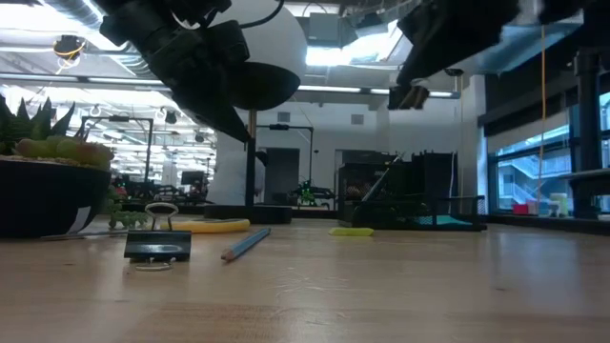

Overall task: Pick and place office supplies into organizer
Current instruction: Put the right black binder clip into the desk organizer

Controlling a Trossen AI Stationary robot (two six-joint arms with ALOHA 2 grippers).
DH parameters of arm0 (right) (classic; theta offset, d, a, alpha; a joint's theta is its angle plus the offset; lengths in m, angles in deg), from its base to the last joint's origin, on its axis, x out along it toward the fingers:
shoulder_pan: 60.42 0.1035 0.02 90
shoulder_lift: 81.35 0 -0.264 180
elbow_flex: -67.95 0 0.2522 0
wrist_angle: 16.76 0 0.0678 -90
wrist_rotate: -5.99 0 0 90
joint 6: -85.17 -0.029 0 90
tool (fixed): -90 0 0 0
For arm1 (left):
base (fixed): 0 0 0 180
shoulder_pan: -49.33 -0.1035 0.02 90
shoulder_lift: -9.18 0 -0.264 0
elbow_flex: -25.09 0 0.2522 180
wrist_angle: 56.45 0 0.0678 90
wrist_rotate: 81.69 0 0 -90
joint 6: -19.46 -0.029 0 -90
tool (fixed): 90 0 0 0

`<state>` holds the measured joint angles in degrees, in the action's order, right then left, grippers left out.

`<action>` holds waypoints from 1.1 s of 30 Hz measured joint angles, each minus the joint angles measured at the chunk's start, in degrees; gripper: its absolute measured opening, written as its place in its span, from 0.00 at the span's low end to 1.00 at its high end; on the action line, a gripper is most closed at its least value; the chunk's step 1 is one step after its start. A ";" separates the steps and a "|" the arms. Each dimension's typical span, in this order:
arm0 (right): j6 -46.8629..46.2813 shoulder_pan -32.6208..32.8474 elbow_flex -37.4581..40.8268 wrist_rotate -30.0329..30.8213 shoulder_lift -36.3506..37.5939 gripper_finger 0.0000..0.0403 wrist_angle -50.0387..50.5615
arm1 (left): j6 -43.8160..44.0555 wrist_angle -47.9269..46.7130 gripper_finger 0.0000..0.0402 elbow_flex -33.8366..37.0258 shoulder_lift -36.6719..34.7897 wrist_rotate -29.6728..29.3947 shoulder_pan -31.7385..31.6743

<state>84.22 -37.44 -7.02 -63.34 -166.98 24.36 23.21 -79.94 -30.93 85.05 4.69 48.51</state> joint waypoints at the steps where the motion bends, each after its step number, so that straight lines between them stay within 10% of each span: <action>1: 0.02 -1.59 0.00 0.77 1.47 0.02 1.63 | -0.02 0.46 0.32 0.00 0.00 0.00 -0.03; 17: 3.64 -24.82 2.61 -5.36 3.88 0.02 5.30 | -7.08 4.05 0.32 0.00 0.00 -0.07 -0.04; 33: 2.99 -33.79 14.68 -7.62 3.15 0.02 -9.84 | -7.54 4.04 0.32 0.00 0.00 -0.07 -0.05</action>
<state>87.21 -71.23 7.65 -70.96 -163.83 14.52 15.67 -75.90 -30.93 85.05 4.63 48.46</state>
